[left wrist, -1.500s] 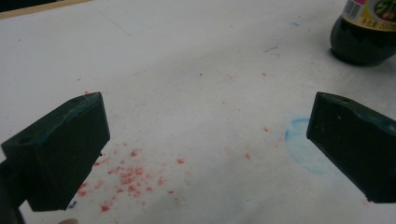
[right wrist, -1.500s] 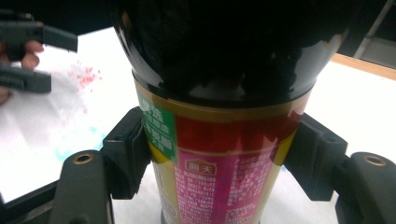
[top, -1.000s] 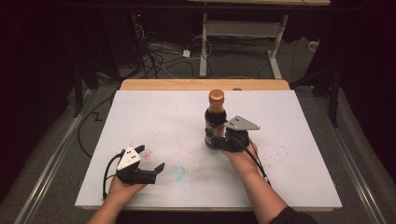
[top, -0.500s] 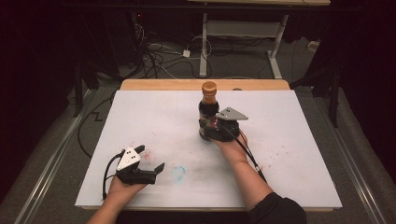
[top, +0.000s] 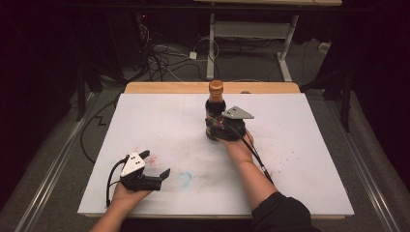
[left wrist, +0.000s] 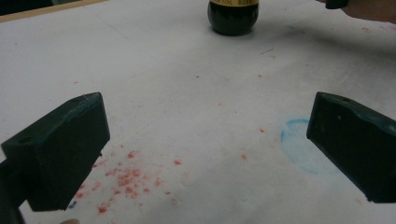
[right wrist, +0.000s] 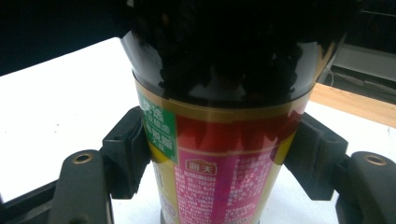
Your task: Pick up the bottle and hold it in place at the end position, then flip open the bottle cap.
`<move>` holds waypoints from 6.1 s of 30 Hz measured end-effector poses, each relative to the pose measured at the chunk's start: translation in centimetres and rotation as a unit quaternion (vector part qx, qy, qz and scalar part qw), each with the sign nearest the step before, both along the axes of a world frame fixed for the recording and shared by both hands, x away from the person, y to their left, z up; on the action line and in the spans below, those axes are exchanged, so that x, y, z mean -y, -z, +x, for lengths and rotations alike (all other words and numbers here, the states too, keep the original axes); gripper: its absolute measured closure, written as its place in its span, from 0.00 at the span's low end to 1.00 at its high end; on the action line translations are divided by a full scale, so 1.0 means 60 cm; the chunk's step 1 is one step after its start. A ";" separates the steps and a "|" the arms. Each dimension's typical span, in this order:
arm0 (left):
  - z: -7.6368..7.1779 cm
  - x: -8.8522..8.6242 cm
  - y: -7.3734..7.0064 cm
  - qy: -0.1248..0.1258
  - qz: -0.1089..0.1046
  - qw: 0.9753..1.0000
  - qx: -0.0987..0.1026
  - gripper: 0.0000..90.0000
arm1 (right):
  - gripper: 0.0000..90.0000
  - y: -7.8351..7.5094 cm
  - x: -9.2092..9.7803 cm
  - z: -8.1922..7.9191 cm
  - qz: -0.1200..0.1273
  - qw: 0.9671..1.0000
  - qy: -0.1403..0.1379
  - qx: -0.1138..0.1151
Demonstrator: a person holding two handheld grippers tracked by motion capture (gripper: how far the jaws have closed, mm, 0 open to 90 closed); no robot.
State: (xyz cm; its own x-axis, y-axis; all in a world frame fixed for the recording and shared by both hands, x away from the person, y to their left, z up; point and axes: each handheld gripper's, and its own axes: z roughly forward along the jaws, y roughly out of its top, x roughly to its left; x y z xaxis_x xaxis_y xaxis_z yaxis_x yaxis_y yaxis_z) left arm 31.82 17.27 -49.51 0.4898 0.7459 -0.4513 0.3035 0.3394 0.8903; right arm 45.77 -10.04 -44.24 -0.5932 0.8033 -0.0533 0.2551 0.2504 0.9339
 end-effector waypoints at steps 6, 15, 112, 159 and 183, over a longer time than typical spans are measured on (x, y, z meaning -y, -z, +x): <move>0.003 0.004 0.000 -0.006 0.009 1.000 -0.006 0.00 | 0.34 0.008 -0.002 0.000 -0.004 1.000 -0.003 0.006; 0.016 0.017 -0.025 0.017 -0.026 0.999 -0.017 0.00 | 0.18 0.006 0.011 0.001 -0.012 1.000 -0.014 -0.018; 0.254 0.257 -0.072 0.088 -0.018 0.996 -0.002 0.31 | 1.00 -0.161 0.090 -0.019 0.015 0.998 -0.043 0.044; 0.249 0.265 -0.075 0.069 0.008 0.998 -0.002 0.32 | 1.00 -0.221 0.048 -0.030 -0.063 0.996 -0.055 0.038; 0.246 0.279 -0.076 0.058 0.022 0.998 0.003 0.32 | 1.00 -0.267 0.038 -0.048 -0.002 0.994 -0.069 0.082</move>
State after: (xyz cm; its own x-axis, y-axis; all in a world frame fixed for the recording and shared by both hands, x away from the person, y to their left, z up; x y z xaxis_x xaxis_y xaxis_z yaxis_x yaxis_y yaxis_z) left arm 46.59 0.50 -44.92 0.5774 0.7029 -0.4155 0.3328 0.2621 0.9059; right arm 42.92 -12.33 -28.25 -0.6814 0.7138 -0.1618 0.0621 0.2767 0.9589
